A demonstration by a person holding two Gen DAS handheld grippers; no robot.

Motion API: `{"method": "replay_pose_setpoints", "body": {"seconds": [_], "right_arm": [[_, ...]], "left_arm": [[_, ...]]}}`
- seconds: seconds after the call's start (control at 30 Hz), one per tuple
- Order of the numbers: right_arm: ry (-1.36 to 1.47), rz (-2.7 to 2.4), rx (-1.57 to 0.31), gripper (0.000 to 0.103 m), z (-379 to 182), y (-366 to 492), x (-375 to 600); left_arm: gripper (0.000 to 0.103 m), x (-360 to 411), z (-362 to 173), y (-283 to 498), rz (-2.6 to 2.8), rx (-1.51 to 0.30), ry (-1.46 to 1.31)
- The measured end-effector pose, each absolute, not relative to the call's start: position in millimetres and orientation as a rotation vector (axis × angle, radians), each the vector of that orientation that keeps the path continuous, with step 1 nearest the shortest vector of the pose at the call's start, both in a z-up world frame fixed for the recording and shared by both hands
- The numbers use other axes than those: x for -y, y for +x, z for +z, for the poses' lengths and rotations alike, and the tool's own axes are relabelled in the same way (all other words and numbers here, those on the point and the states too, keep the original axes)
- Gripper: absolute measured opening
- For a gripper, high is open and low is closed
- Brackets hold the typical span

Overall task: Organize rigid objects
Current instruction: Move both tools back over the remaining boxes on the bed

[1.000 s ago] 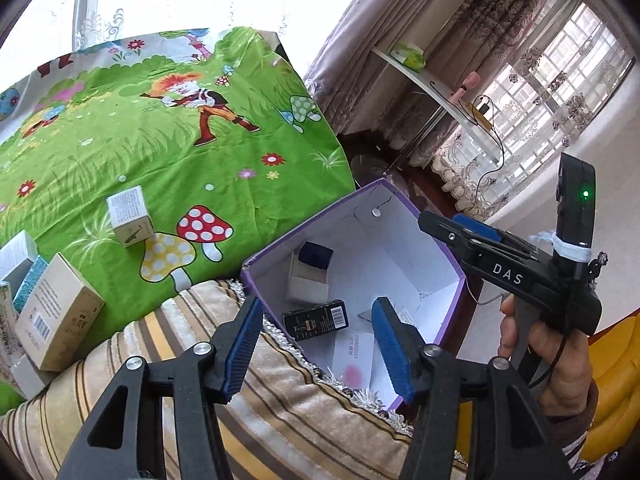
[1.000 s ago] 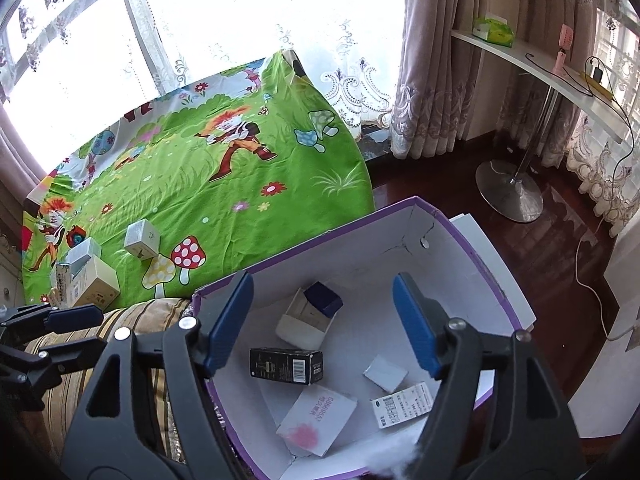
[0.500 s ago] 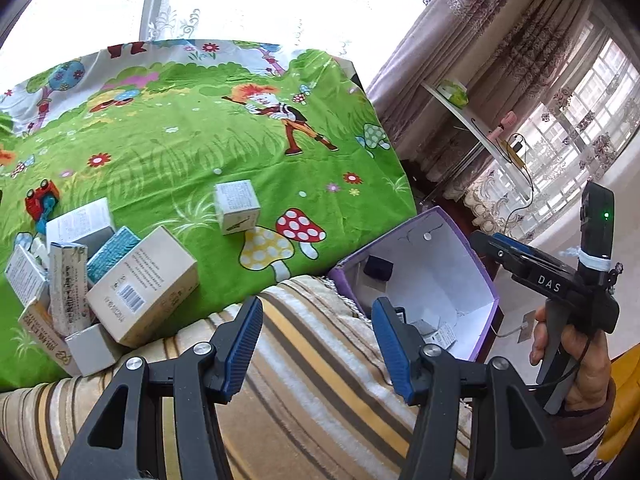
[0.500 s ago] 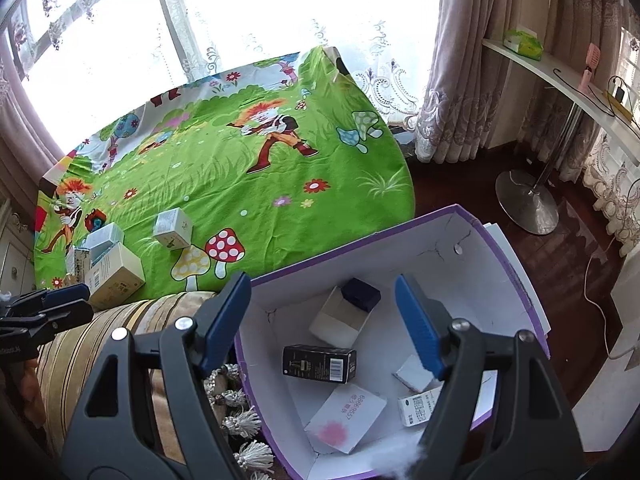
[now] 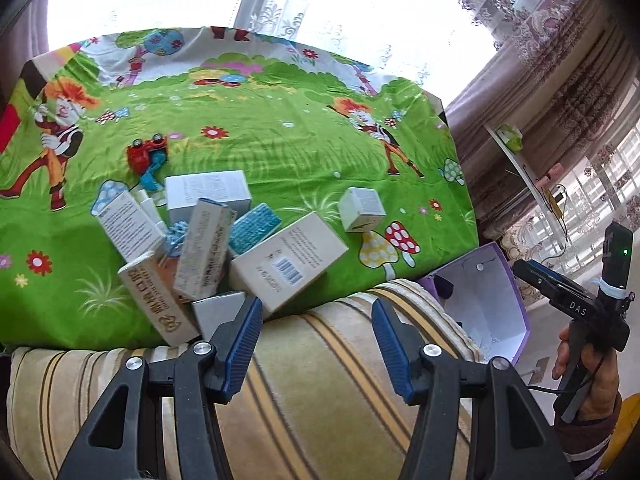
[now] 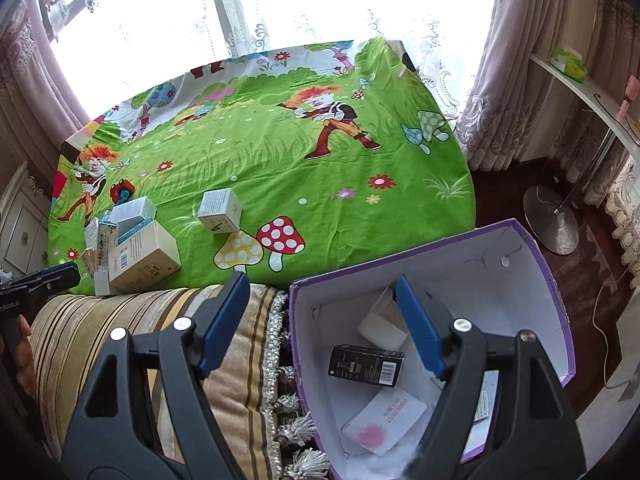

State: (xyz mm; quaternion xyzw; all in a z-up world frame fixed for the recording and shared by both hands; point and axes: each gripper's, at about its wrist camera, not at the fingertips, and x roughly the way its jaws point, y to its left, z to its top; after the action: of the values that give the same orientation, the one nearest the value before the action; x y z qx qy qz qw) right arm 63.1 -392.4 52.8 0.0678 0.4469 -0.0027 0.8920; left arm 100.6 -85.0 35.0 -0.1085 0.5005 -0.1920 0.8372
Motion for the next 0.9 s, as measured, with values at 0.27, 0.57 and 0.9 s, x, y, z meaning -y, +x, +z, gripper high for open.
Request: {"method": "replay_pose_setpoints", "body": {"seconds": [0.27,0.57,0.9], "right_arm": [[0.111,0.065,-0.942,0.079,52.0,74.6,359.2],[0.076,0.160,-0.953,0.079,52.9,88.1,320.4],[0.039,0.316,-0.966,0.079,57.5,109.7,262.5]], "left_arm": [[0.058,33.7,24.0,104.9,-0.308,-1.077,-0.294],[0.058,-4.5,0.5,125.0,-0.219,-1.151,-0.377],[0.058,-12.3,-20.5,148.3,-0.169,-1.216,-0.423]]}}
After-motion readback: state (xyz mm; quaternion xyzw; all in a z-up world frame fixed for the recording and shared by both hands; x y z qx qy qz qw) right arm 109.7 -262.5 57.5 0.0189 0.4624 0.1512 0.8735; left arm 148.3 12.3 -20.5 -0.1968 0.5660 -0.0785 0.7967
